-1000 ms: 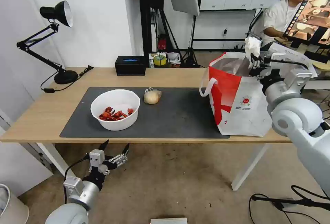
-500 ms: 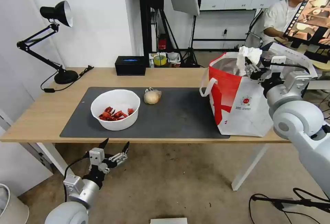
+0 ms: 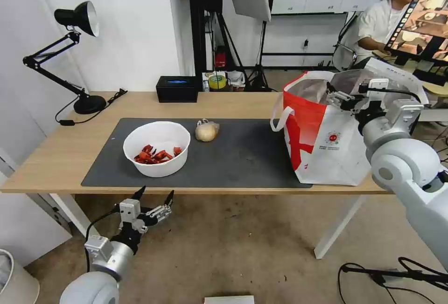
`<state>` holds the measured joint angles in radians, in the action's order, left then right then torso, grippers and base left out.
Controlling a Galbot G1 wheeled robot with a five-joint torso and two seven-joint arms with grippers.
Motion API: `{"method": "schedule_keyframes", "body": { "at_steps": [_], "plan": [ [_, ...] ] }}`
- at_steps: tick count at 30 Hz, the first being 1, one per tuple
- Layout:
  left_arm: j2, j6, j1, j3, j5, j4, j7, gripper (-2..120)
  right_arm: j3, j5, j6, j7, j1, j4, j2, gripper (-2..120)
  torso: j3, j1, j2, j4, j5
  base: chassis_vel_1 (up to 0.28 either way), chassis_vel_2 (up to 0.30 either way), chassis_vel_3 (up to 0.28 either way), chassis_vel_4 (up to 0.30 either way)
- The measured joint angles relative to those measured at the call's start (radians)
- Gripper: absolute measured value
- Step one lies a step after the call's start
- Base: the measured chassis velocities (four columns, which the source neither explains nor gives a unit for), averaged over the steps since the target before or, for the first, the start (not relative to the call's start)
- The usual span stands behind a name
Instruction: Pick up the trash from the table and place it into the takeout bag.
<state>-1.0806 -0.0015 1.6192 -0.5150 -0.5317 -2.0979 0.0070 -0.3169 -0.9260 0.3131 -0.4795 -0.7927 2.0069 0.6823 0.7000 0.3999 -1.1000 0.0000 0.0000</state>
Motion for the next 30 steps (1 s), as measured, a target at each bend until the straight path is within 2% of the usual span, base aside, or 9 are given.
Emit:
{"method": "schedule_keyframes", "body": {
  "at_steps": [6, 17, 25, 30],
  "plan": [
    [0.003, 0.0, 0.0, -0.007, -0.004, -0.004, 0.0, 100, 0.01, -0.081, -0.074, 0.104, 0.018, 0.042, -0.007, 100, 0.0, 0.0, 0.0, 0.0001, -0.0001, 0.0, 0.0, 0.0, 0.0],
    [0.001, 0.0, 0.006, -0.01, -0.005, -0.005, -0.001, 100, 0.015, -0.099, -0.133, 0.244, -0.071, 0.151, -0.024, 100, 0.0, 0.0, 0.0, 0.0001, 0.0, 0.0, 0.0, 0.0, 0.0],
    [-0.001, 0.02, 0.006, -0.009, -0.016, -0.013, -0.004, 100, -0.007, -0.064, -0.191, 0.33, -0.253, 0.238, -0.015, 100, 0.0, 0.0, 0.0, 0.0, -0.0001, 0.0, 0.0, 0.0, 0.0],
    [-0.005, 0.021, 0.011, -0.017, -0.019, -0.017, -0.004, 100, -0.014, 0.021, -0.225, 0.348, -0.399, 0.264, 0.038, 100, 0.0, 0.0, 0.0, -0.0001, 0.0, 0.0, 0.0, 0.0, 0.0]
  ]
}}
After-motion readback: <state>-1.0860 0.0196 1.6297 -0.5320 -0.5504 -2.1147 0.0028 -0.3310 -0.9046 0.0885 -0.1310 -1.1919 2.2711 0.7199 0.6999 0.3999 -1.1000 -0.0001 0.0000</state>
